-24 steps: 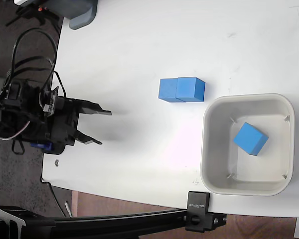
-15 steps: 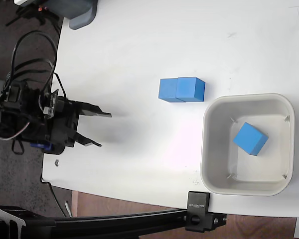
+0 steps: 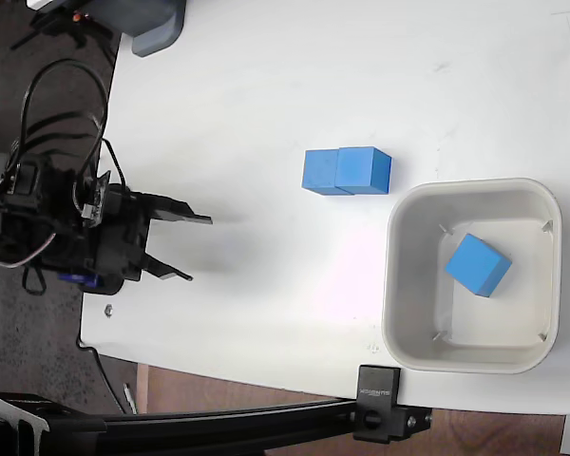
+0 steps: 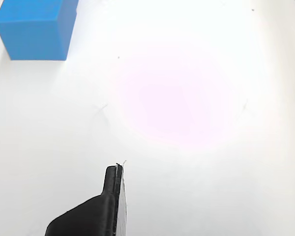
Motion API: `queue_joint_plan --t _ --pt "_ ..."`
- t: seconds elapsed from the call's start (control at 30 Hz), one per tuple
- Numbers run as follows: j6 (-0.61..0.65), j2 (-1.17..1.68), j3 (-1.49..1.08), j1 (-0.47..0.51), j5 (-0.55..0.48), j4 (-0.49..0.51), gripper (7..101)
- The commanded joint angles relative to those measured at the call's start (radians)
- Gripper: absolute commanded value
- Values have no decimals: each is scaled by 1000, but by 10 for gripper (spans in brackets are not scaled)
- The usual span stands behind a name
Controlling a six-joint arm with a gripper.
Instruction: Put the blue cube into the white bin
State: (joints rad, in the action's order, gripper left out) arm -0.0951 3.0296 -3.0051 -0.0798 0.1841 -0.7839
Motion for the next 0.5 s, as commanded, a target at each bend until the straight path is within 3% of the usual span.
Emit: queue_joint_plan --t 0.03,0.13,0.3,0.5 --pt "37 -48 127 81 -77 52 1003" --pt "64 -284 245 98 -94 143 1003" --pt "31 -650 515 -2 -26 213 1003" --pt "-84 -798 672 -92 -20 207 1003"
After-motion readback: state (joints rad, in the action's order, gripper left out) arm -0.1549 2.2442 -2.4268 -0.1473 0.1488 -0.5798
